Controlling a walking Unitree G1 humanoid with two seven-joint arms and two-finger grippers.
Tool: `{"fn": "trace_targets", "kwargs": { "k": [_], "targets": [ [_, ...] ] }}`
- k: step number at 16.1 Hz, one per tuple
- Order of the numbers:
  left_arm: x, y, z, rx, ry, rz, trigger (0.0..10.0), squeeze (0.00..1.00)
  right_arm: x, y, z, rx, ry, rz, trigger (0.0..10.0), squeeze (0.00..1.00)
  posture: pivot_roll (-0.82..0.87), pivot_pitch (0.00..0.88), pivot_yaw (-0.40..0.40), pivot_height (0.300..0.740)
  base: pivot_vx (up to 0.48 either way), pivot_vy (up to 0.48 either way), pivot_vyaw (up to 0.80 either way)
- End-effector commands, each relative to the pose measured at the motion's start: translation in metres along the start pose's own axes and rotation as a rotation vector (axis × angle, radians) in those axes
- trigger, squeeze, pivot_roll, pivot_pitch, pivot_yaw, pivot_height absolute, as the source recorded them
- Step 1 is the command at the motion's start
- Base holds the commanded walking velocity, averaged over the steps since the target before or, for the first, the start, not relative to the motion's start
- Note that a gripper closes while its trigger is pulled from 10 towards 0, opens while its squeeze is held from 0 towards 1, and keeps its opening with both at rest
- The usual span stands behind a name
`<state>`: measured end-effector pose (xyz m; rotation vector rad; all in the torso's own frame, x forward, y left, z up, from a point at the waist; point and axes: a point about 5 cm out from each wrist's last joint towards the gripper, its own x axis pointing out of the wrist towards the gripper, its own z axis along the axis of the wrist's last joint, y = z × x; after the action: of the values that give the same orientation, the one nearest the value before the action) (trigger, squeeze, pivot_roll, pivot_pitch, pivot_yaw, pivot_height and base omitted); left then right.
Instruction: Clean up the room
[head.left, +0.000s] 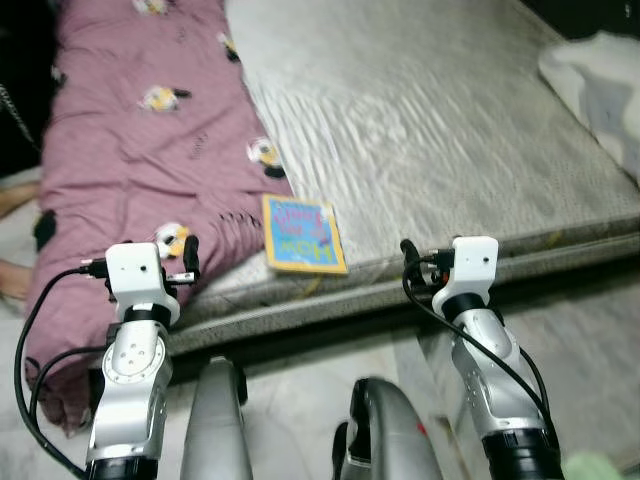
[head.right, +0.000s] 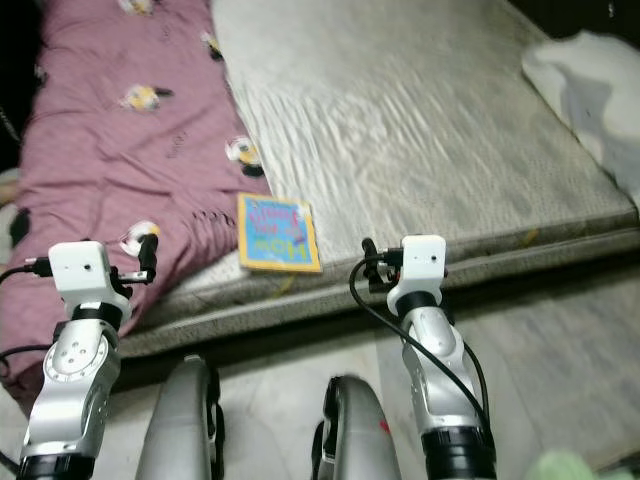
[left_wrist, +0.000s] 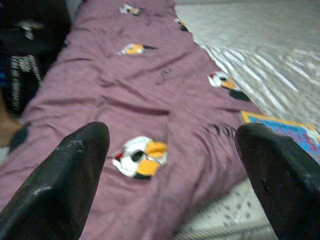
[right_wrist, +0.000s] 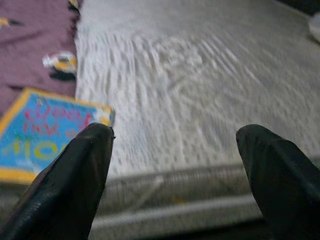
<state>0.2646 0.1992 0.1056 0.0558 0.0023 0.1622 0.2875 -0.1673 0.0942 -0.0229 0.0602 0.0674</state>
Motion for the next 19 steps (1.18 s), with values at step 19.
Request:
{"fn": "trace_targets", "kwargs": {
  "k": [19],
  "targets": [
    [0.0005, -0.0115, 0.0103, -0.038, -0.012, -0.069, 10.0, 0.0, -0.0022, 0.0016, -0.0023, -0.024, 0.033, -0.001, 10.0, 0.0, -0.01, 0.229, -0.057, 0.599, 0.196, 0.0, 0.0]
  ]
}}
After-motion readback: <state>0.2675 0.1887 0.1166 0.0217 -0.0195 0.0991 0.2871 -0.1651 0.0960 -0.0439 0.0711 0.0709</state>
